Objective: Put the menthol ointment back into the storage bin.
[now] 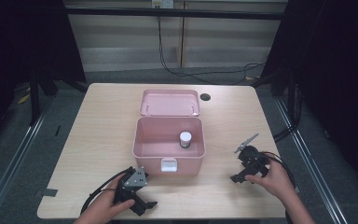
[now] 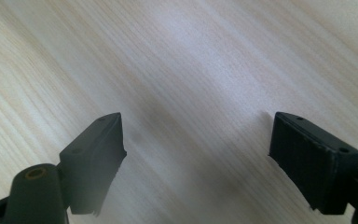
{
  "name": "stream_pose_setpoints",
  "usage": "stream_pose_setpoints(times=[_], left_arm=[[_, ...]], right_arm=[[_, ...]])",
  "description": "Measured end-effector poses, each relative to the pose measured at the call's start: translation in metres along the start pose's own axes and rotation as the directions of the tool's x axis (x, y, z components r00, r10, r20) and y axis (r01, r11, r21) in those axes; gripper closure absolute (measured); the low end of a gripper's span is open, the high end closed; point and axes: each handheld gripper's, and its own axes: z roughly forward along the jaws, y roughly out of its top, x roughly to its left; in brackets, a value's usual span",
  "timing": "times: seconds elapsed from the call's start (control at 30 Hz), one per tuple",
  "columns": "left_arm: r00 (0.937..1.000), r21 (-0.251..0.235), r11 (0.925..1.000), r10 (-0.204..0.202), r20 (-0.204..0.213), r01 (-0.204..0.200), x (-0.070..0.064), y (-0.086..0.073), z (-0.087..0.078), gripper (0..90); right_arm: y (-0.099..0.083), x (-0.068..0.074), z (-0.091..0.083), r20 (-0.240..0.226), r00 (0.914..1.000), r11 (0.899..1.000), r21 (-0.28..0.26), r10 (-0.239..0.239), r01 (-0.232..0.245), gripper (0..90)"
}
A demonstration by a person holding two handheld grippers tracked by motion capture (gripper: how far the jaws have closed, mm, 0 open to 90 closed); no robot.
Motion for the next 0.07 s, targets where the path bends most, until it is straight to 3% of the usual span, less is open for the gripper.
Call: stream_pose_setpoints(times=[0.07], left_arm=[[1.0000, 0.000, 1.0000, -0.001, 0.000, 0.001, 0.0000, 0.0000, 0.0000, 0.0]], right_arm=[[-0.0015, -0.0012, 0.0011, 0.002, 1.0000, 1.000, -0.005, -0.005, 0.005, 17.0]])
